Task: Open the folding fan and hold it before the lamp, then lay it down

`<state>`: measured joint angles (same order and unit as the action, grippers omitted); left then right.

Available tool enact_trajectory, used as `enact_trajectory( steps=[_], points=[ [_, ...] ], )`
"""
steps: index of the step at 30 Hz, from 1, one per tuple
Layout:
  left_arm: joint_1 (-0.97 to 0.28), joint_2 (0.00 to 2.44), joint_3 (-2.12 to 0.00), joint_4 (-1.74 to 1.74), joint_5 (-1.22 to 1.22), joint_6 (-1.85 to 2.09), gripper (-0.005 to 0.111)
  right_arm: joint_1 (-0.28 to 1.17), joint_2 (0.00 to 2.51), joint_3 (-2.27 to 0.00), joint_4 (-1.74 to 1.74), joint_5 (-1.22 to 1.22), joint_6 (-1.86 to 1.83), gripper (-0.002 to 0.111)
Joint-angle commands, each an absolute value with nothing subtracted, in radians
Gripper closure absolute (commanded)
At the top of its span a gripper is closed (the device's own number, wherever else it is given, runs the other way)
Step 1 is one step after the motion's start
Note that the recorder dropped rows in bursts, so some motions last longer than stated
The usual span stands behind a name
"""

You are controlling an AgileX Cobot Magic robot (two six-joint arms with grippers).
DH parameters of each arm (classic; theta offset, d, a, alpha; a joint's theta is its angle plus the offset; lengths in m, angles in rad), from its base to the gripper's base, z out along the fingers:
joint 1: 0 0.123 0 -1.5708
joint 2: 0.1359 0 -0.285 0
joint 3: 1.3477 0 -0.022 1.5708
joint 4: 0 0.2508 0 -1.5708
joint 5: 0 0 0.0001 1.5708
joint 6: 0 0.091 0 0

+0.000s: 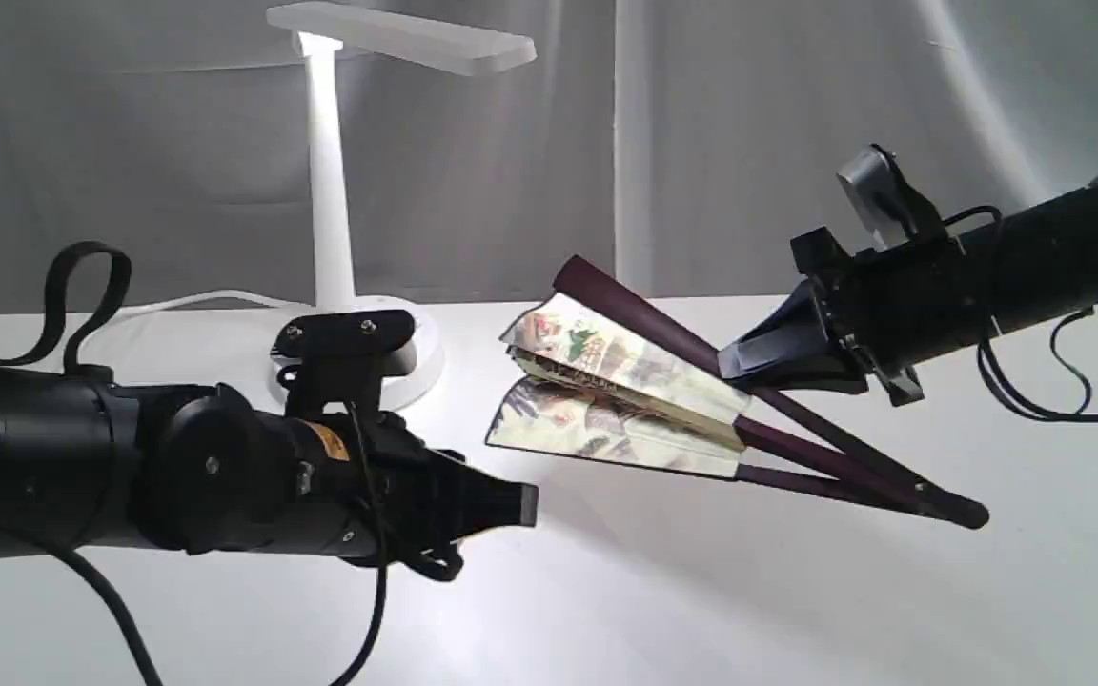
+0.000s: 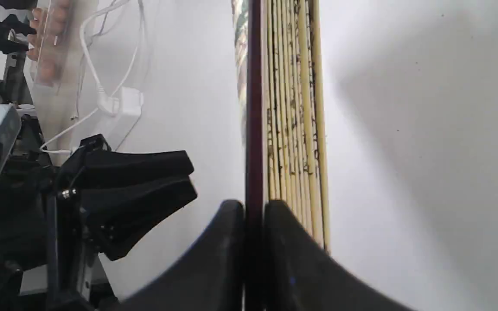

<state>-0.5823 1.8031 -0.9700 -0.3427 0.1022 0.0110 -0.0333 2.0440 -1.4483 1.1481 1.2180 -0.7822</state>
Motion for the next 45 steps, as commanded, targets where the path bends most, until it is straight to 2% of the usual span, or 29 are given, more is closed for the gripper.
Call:
enact_trajectory(
  steps=[1, 6, 12, 16, 22, 32, 45],
  points=[
    [-0.580, 1.792, -0.965, -0.214, 0.072, 0.039, 0.077, -0.038, 2.002, -1.415, 1.176, 1.221, -0.802, 0.108],
    [-0.580, 1.792, -0.967, -0.086, 0.055, 0.037, 0.083, -0.056, 1.952, -1.370, 1.198, 1.221, -0.833, 0.108],
    [-0.606, 1.792, -0.967, -0.148, -0.043, 0.024, 0.107, -0.131, 1.894, -1.306, 1.250, 1.221, -0.850, 0.108],
    [-0.670, 1.792, -0.967, -0.150, -0.223, 0.024, 0.107, -0.167, 1.863, -1.260, 1.258, 1.221, -0.877, 0.108],
    [-0.745, 1.792, -0.967, -0.150, -0.365, 0.017, 0.107, -0.190, 1.824, -1.223, 1.276, 1.221, -0.897, 0.108],
    [-0.750, 1.794, -0.820, -0.138, -0.730, -0.216, 0.107, -0.190, 1.817, -1.223, 1.295, 1.221, -0.897, 0.108],
    [-0.748, 2.000, -0.779, -0.102, -1.154, -0.962, 0.107, -0.188, 1.817, -1.223, 1.320, 1.221, -0.897, 0.108]
  ],
)
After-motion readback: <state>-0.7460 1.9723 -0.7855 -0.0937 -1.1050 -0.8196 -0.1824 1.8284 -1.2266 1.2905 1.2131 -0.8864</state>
